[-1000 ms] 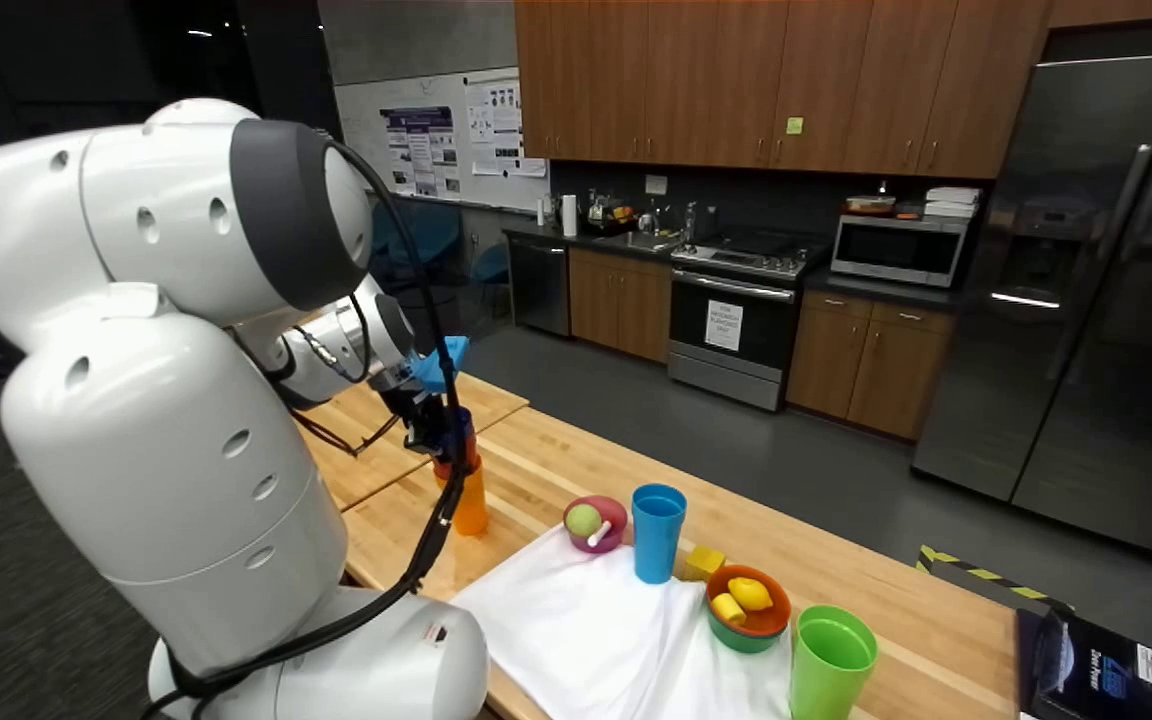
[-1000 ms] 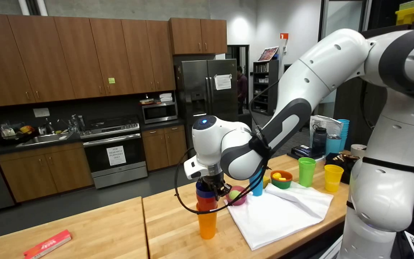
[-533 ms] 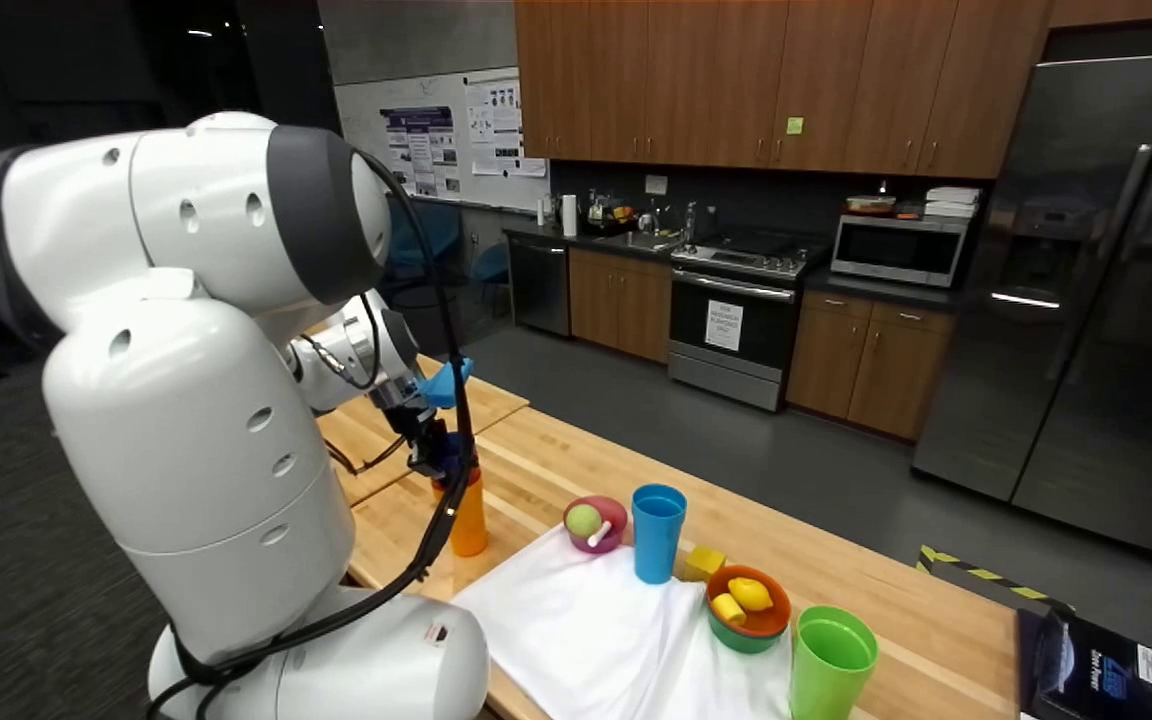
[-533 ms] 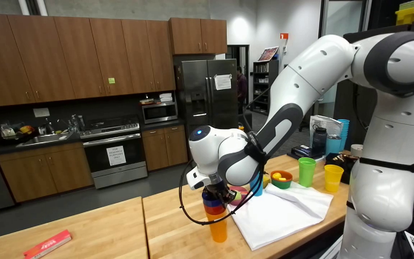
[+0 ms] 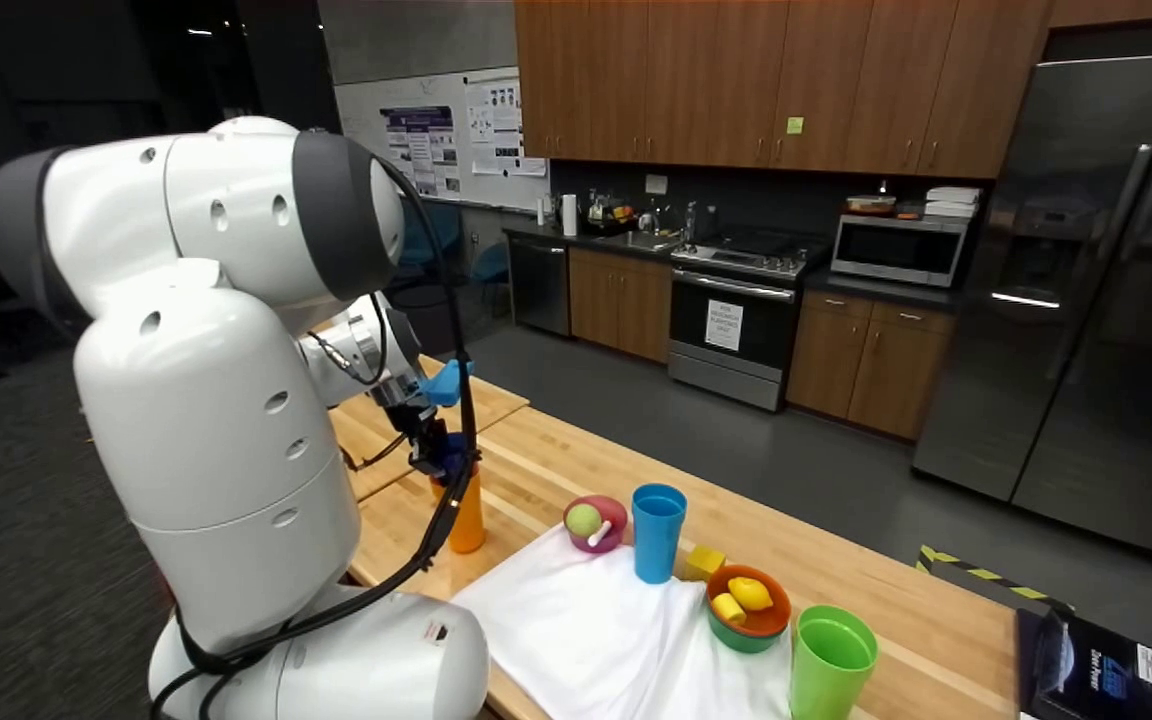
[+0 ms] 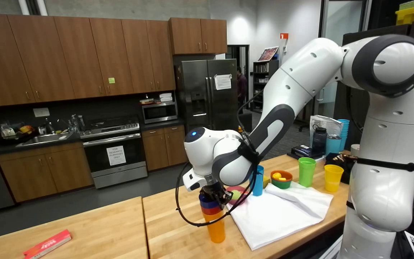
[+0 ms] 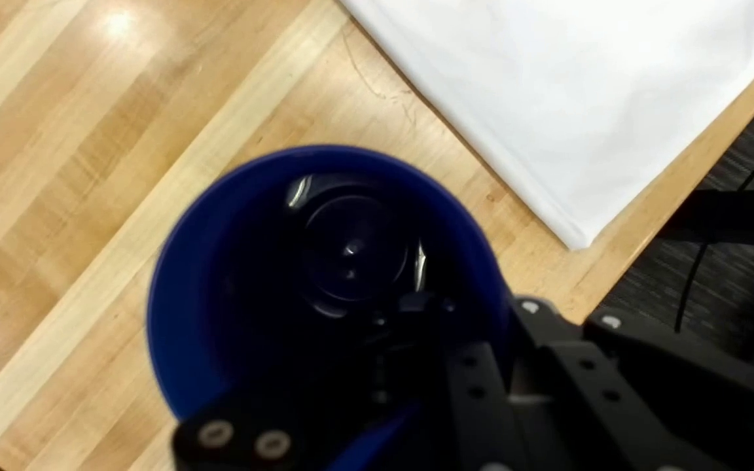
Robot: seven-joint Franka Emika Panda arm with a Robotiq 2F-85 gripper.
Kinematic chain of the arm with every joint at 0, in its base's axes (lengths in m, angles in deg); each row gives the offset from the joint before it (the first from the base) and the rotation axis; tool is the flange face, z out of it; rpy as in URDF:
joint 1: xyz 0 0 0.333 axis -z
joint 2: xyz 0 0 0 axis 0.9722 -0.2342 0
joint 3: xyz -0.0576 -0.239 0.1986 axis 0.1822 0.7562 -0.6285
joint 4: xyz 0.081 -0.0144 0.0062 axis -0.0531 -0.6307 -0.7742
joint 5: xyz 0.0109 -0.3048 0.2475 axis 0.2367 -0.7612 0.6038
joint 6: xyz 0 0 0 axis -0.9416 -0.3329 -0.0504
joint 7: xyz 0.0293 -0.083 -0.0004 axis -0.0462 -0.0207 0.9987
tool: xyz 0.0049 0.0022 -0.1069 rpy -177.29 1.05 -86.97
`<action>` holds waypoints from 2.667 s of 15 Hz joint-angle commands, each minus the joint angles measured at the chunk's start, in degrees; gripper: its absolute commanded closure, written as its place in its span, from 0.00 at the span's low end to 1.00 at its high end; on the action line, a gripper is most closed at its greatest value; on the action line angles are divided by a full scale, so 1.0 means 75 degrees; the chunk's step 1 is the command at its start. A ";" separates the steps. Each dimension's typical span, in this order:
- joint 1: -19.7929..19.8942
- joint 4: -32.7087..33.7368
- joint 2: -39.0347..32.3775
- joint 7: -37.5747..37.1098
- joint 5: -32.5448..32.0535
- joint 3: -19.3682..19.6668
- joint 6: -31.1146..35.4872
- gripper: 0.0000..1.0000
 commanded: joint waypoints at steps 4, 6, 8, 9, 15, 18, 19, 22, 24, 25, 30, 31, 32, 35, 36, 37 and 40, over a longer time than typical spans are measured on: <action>0.0024 0.0465 -0.0251 -0.0042 -0.0029 -0.0110 0.0138 0.98; 0.0008 0.0691 -0.0387 -0.0090 -0.0122 -0.0163 0.0167 0.98; 0.0002 0.0981 -0.0554 -0.0070 -0.0176 -0.0211 0.0116 0.98; -0.0005 0.1192 -0.0680 -0.0018 -0.0176 -0.0243 0.0004 0.98; -0.0023 0.2097 -0.1309 -0.0110 -0.0309 -0.0326 -0.0162 0.98; -0.0036 0.2526 -0.1680 -0.0115 -0.0286 -0.0331 -0.0270 0.98; -0.0047 0.2623 -0.1765 -0.0134 -0.0306 -0.0331 -0.0283 0.98; -0.0049 0.2873 -0.1949 0.0125 0.0002 -0.0401 -0.0702 0.74; -0.0012 0.2668 -0.1914 -0.0004 -0.0097 -0.0375 -0.0415 0.86; -0.0017 0.2724 -0.1950 -0.0003 -0.0094 -0.0392 -0.0490 0.80; -0.0021 0.2692 -0.1893 0.0100 -0.0071 -0.0432 -0.0709 0.48; -0.0005 0.2646 -0.1824 0.0250 0.0017 -0.0469 -0.0767 0.43; 0.0014 0.2597 -0.1679 0.0392 0.0129 -0.0513 -0.0847 0.37; 0.0026 0.2411 -0.1194 0.0650 0.0136 -0.0565 -0.0969 0.18; 0.0034 0.2373 -0.1016 0.0899 0.0155 -0.0593 -0.1082 0.12; 0.0056 0.2367 -0.0834 0.1289 0.0251 -0.0618 -0.1258 0.05; 0.0028 0.2459 -0.0297 0.2038 0.0377 -0.0584 -0.1896 0.00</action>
